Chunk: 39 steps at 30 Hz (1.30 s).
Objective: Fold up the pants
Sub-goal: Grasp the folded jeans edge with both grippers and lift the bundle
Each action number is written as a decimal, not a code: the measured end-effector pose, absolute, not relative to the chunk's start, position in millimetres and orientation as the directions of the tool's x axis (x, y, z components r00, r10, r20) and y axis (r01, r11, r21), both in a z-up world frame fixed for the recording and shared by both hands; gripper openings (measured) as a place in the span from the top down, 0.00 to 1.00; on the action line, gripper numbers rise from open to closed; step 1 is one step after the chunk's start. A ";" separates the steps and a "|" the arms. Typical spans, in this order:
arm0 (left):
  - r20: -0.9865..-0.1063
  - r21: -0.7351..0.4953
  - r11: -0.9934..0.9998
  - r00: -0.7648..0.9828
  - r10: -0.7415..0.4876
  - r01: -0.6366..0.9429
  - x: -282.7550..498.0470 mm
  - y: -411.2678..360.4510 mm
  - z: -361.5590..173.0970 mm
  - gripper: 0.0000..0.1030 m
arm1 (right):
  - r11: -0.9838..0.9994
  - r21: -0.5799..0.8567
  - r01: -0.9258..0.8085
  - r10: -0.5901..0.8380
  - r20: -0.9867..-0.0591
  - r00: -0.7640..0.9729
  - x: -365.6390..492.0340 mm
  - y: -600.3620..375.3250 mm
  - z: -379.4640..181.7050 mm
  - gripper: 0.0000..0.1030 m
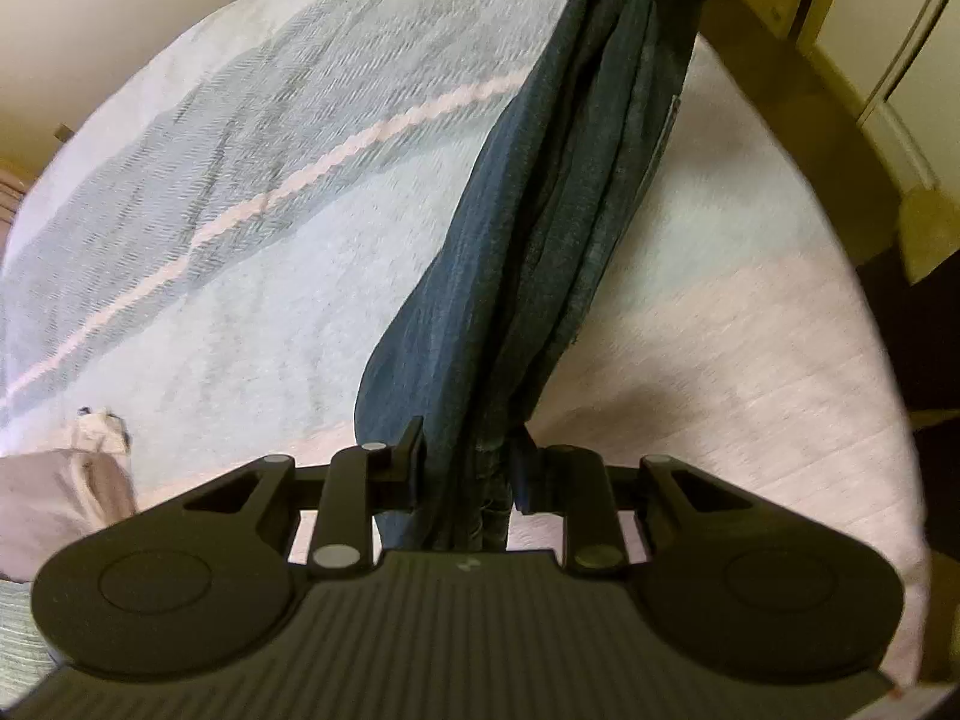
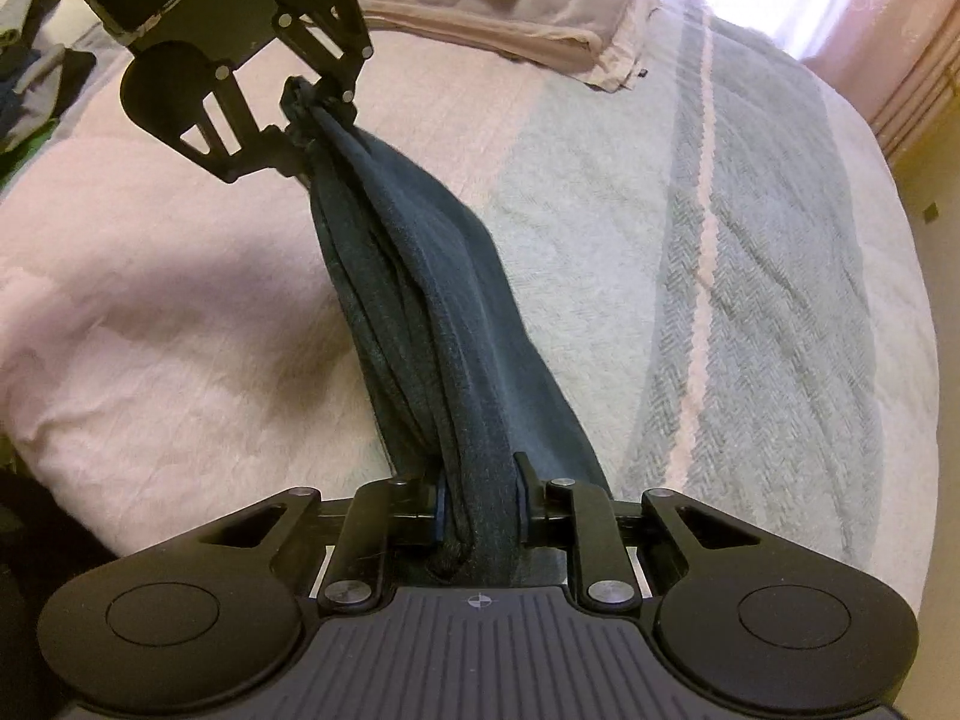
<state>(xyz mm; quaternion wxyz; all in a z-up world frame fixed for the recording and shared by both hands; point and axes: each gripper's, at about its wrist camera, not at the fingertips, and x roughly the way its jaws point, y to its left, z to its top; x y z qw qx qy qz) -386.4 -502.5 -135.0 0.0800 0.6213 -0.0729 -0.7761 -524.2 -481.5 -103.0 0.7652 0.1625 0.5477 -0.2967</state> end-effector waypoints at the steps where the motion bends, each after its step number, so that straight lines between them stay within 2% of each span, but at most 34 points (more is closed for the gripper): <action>1: -0.955 0.196 -0.980 -0.222 -0.197 0.030 -388.8 -503.8 -129.5 0.78 | 0.774 -0.070 0.630 -0.268 -0.937 0.225 -527.4 -482.8 -98.4 0.84; 10: -0.956 0.107 -0.994 -0.276 -0.096 -0.023 -420.2 -524.4 -84.1 0.78 | 0.764 -0.093 0.638 -0.258 -0.951 0.170 -555.7 -495.8 -45.8 0.85; 20: -0.953 0.130 -0.992 -0.277 -0.122 -0.008 -511.2 -598.7 -46.9 0.78 | 0.773 -0.109 0.625 -0.283 -0.941 0.185 -628.8 -566.2 -6.1 0.85; 25: -0.943 0.159 -0.982 -0.279 -0.182 0.104 -590.5 -671.5 -40.9 0.78 | 0.799 -0.109 0.591 -0.294 -0.929 0.226 -705.8 -650.1 -1.9 0.85; 30: -0.915 0.217 -0.942 -0.283 -0.288 0.258 -669.9 -753.0 -44.0 0.78 | 0.804 -0.256 0.536 -0.420 -0.884 0.207 -778.9 -759.2 -2.4 0.85; 35: -0.822 0.424 -0.846 -0.254 -0.509 0.324 -732.1 -797.1 -82.0 0.78 | 0.752 -0.420 0.508 -0.583 -0.784 0.214 -833.1 -838.7 -26.2 0.84; 39: -0.774 0.531 -0.798 -0.220 -0.594 0.285 -768.0 -775.2 -178.4 0.78 | 0.703 -0.504 0.502 -0.653 -0.737 0.175 -861.4 -849.9 -105.1 0.84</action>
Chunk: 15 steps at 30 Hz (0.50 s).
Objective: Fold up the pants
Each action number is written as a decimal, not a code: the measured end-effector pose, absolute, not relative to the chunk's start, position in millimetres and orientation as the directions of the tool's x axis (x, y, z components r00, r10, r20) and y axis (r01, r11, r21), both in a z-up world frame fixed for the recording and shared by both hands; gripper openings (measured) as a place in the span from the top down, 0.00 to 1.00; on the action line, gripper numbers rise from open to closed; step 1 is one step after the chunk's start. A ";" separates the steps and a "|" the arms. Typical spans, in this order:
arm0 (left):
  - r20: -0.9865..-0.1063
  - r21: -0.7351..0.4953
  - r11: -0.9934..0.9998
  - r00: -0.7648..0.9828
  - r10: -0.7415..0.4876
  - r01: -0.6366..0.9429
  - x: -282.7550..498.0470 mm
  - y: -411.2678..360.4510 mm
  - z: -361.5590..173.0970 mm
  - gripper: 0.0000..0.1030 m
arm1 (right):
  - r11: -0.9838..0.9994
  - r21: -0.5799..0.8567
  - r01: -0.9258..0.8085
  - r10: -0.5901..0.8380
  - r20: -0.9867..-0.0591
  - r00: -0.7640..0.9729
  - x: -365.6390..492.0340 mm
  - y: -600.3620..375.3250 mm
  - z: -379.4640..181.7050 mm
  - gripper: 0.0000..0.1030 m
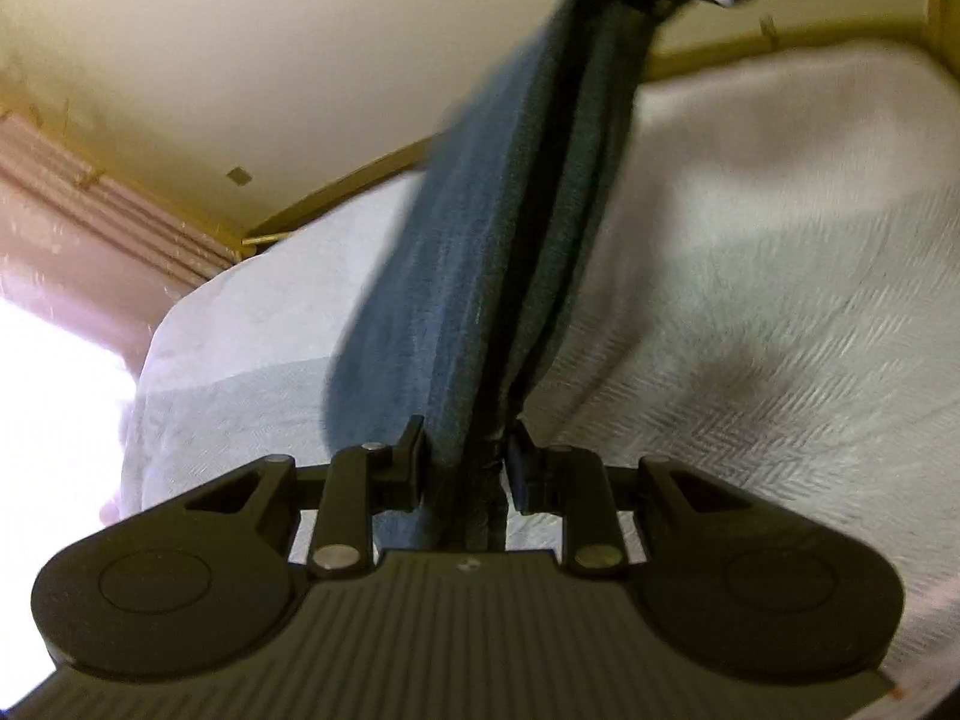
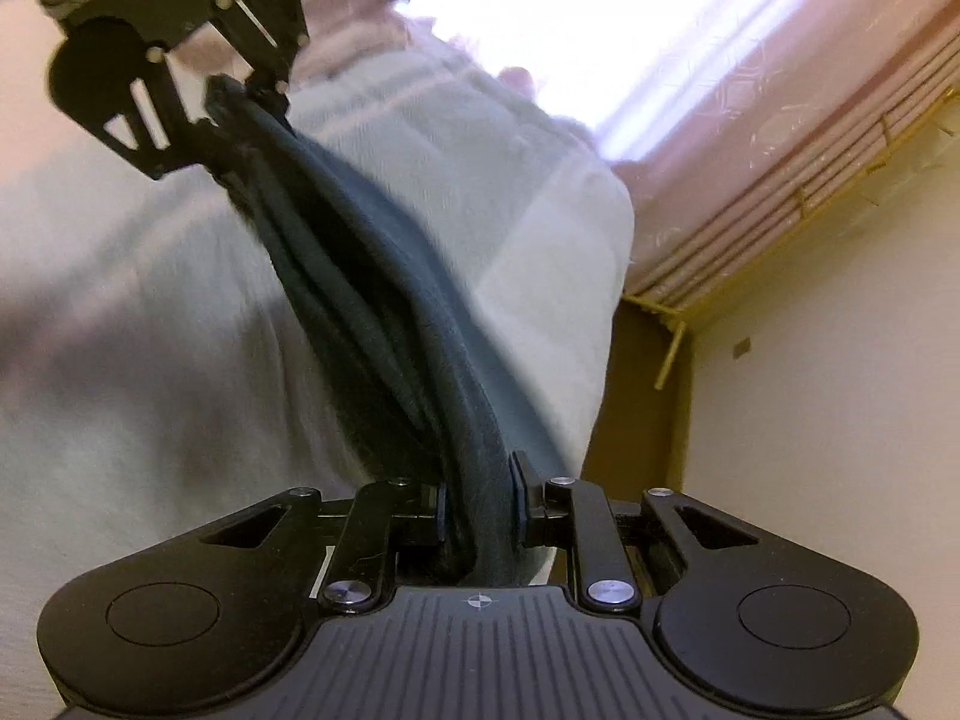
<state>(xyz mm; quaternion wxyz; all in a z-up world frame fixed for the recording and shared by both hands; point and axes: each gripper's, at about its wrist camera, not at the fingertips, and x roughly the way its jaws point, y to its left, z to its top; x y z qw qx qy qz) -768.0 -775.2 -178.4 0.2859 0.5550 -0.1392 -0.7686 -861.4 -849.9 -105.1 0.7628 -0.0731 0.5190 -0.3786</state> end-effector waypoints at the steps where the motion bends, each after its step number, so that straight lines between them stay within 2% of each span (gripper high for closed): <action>1: -0.770 0.543 -0.792 -0.212 -0.602 0.279 -772.5 -764.8 -205.8 0.78 | 0.696 -0.513 0.503 -0.660 -0.732 0.167 -866.9 -844.7 -130.4 0.83; 3: -0.800 0.512 -0.812 -0.188 -0.569 0.279 -780.6 -740.1 -260.6 0.71 | 0.695 -0.489 0.527 -0.648 -0.743 0.165 -877.9 -831.8 -188.2 0.83; 5: -0.844 0.469 -0.844 -0.151 -0.515 0.259 -781.4 -714.7 -306.1 0.67 | 0.728 -0.434 0.531 -0.579 -0.804 0.136 -885.3 -817.3 -246.7 0.74; 7: -0.838 0.479 -0.840 -0.152 -0.524 0.257 -769.5 -692.5 -322.1 0.68 | 0.746 -0.448 0.493 -0.566 -0.817 0.113 -889.4 -795.9 -279.3 0.66; 10: -0.864 0.406 -0.844 -0.155 -0.480 0.350 -742.1 -690.1 -303.3 0.67 | 0.714 -0.443 0.542 -0.591 -0.796 0.128 -903.3 -777.3 -274.4 0.58; 12: -0.880 0.325 -0.814 -0.163 -0.447 0.481 -720.2 -705.3 -278.8 0.67 | 0.693 -0.339 0.636 -0.538 -0.831 0.143 -917.0 -779.1 -254.9 0.58; 15: -0.867 0.270 -0.741 -0.179 -0.465 0.615 -700.5 -732.7 -244.2 0.67 | 0.649 -0.198 0.734 -0.493 -0.844 0.209 -933.1 -793.9 -213.9 0.58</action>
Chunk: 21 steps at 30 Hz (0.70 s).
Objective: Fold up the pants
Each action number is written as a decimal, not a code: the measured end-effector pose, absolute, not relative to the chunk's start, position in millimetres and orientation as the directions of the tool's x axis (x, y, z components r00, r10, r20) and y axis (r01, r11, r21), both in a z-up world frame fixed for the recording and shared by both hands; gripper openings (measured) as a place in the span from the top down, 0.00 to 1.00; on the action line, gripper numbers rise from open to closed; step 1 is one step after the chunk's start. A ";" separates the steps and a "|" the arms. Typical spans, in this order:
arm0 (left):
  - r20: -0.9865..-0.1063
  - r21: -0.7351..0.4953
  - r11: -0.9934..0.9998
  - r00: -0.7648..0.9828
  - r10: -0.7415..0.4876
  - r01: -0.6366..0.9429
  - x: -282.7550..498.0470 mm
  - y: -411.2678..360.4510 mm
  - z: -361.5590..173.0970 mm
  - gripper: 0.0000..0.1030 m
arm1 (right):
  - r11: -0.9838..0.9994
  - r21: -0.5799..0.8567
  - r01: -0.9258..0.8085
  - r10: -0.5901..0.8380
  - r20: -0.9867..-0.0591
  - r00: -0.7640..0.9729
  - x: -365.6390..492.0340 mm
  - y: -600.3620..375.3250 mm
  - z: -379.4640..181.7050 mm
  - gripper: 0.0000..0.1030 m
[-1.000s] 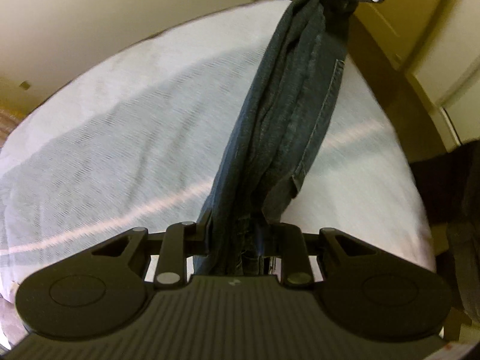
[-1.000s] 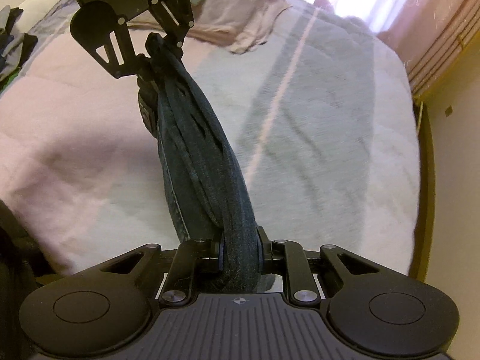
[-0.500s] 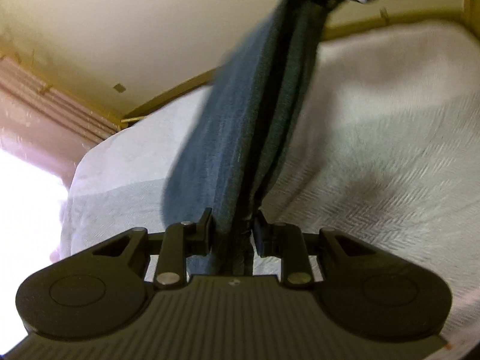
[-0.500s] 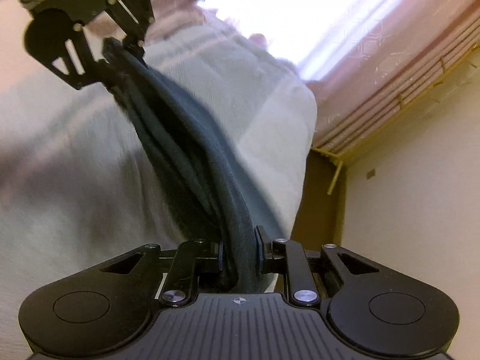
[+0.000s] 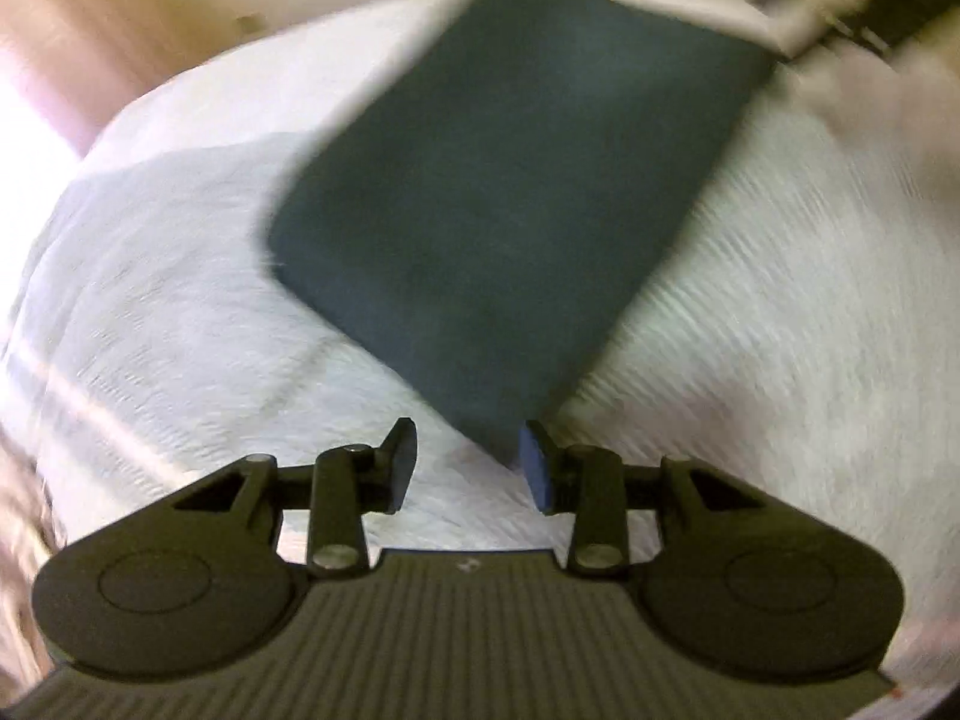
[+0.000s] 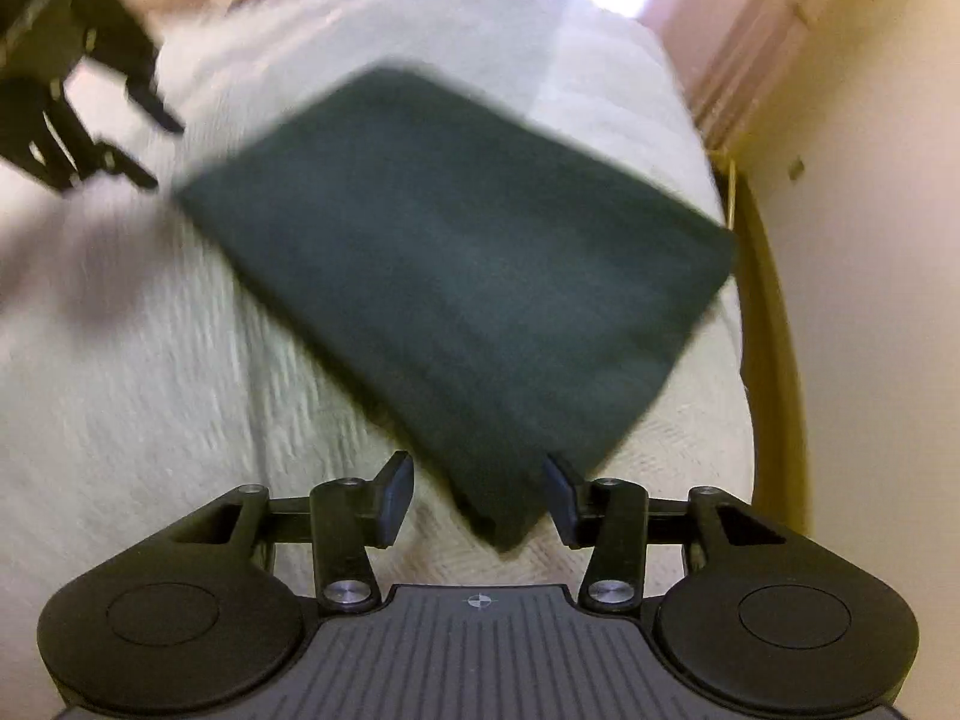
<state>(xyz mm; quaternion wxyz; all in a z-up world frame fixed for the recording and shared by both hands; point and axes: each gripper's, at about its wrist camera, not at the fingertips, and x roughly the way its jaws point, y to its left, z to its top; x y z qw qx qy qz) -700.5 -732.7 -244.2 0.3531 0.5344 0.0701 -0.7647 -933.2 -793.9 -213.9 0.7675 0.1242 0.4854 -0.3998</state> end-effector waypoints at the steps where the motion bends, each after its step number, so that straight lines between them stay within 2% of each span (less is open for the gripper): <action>1: -0.857 0.249 -0.713 -0.194 -0.477 0.656 -697.1 -745.0 -233.0 0.67 | 0.633 -0.169 0.755 -0.502 -0.833 0.234 -936.1 -795.9 -200.5 0.58; 5: -0.829 0.153 -0.643 -0.257 -0.497 0.751 -713.9 -799.1 -219.6 0.68 | 0.569 -0.048 0.821 -0.539 -0.775 0.328 -944.9 -826.9 -165.4 0.58; 12: -0.828 0.034 -0.553 -0.287 -0.482 0.832 -723.3 -872.9 -275.1 0.66 | 0.394 0.155 0.906 -0.590 -0.713 0.379 -957.0 -927.5 -192.7 0.59; 16: -0.833 -0.021 -0.520 -0.303 -0.464 0.854 -718.9 -893.0 -305.3 0.64 | 0.328 0.167 0.930 -0.567 -0.753 0.336 -957.8 -983.2 -234.7 0.61; 21: -0.830 -0.054 -0.505 -0.320 -0.457 0.862 -712.9 -896.7 -310.0 0.64 | 0.255 0.223 0.941 -0.537 -0.777 0.329 -970.1 -998.9 -249.6 0.60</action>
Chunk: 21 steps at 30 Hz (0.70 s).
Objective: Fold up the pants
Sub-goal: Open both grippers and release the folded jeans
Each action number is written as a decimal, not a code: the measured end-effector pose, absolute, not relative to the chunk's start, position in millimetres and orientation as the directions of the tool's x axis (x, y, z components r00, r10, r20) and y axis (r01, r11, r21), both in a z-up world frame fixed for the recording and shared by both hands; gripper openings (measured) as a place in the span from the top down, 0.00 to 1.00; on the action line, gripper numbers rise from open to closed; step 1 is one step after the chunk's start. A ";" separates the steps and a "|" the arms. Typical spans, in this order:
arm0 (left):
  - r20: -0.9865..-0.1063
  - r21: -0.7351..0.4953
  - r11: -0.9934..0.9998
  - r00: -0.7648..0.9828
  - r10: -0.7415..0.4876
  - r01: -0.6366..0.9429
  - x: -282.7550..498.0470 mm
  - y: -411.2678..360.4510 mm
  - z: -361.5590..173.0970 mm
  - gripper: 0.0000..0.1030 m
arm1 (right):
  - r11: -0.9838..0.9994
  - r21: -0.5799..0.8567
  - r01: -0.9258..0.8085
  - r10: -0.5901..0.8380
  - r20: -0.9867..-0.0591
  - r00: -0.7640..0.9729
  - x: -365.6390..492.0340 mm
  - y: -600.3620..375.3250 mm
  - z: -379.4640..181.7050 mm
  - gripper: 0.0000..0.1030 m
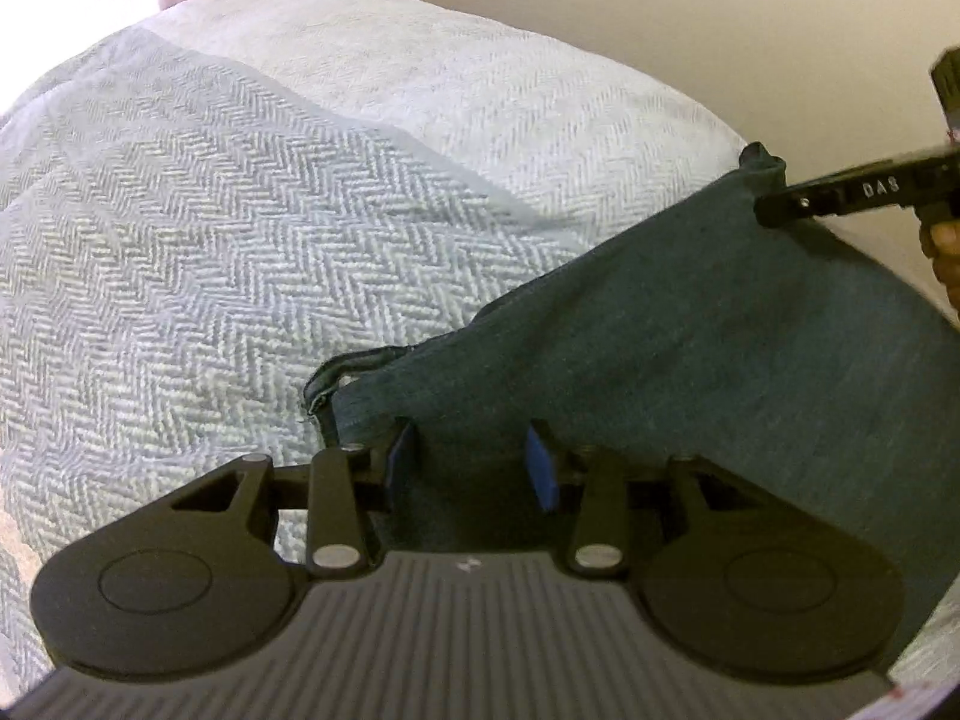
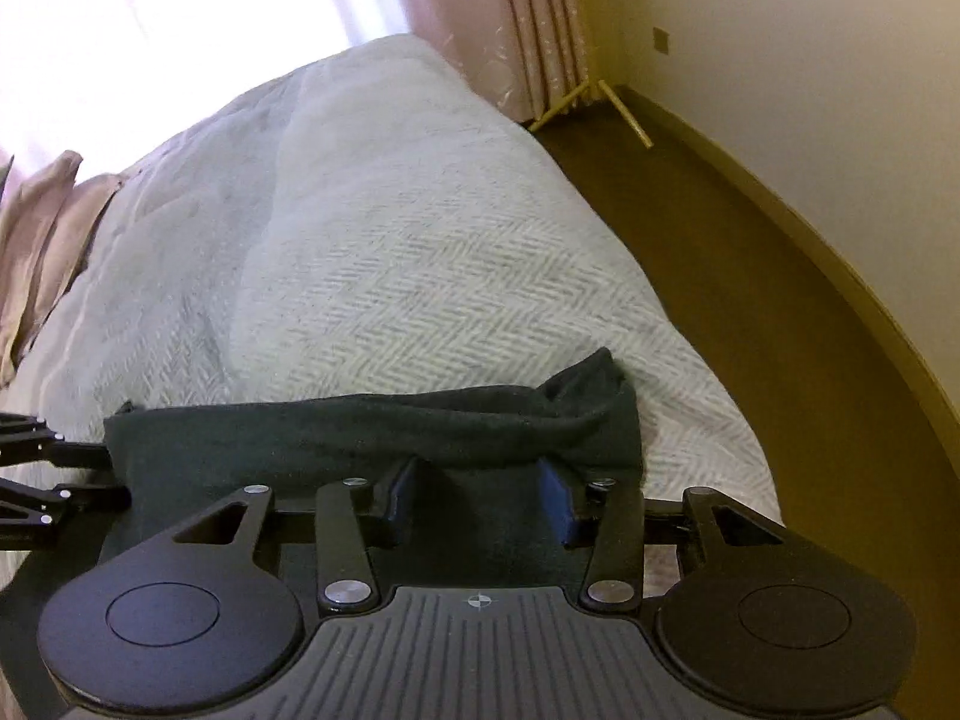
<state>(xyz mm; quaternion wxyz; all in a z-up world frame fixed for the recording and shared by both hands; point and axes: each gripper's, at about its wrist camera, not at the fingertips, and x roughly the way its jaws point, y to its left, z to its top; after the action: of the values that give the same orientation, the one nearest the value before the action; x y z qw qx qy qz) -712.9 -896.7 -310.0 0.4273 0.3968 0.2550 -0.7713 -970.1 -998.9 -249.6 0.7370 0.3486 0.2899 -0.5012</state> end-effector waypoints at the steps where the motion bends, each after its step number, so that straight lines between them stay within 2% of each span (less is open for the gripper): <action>1: -0.826 -0.056 -0.504 -0.324 -0.461 0.862 -711.3 -891.9 -305.7 0.64 | 0.247 0.212 0.945 -0.551 -0.772 0.317 -970.7 -990.7 -241.7 0.60; 3: -0.819 -0.070 -0.488 -0.329 -0.470 0.870 -701.6 -884.8 -295.8 0.67 | 0.236 0.210 0.949 -0.576 -0.756 0.310 -974.9 -970.6 -222.6 0.60; 10: -0.796 -0.175 -0.452 -0.396 -0.458 0.875 -666.9 -805.3 -261.2 0.67 | 0.256 0.264 0.930 -0.598 -0.712 0.367 -988.4 -848.4 -174.2 0.60; 13: -0.830 -0.167 -0.445 -0.369 -0.417 0.880 -670.4 -785.5 -285.0 0.67 | 0.245 0.285 0.927 -0.548 -0.748 0.375 -990.6 -803.8 -193.6 0.60; 15: -0.855 -0.134 -0.441 -0.329 -0.402 0.887 -671.2 -781.6 -307.0 0.61 | 0.233 0.255 0.938 -0.520 -0.783 0.342 -993.5 -791.3 -216.0 0.60; 17: -0.860 -0.149 -0.399 -0.318 -0.400 0.905 -665.3 -778.8 -308.2 0.59 | 0.211 0.226 0.951 -0.493 -0.816 0.303 -994.8 -784.7 -223.9 0.60; 20: -0.869 -0.114 -0.341 -0.260 -0.421 0.933 -656.7 -764.6 -283.9 0.67 | 0.172 0.212 0.962 -0.488 -0.830 0.270 -995.4 -774.4 -203.2 0.60; 21: -0.872 -0.111 -0.320 -0.246 -0.422 0.941 -652.8 -757.5 -273.1 0.67 | 0.162 0.213 0.964 -0.484 -0.834 0.266 -994.7 -769.4 -194.2 0.59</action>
<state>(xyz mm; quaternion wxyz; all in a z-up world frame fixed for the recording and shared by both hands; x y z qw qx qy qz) -652.9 -757.5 -273.1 0.4769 0.3865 0.3356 -0.7145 -994.7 -769.4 -194.2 0.6960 0.3853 0.3111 -0.5200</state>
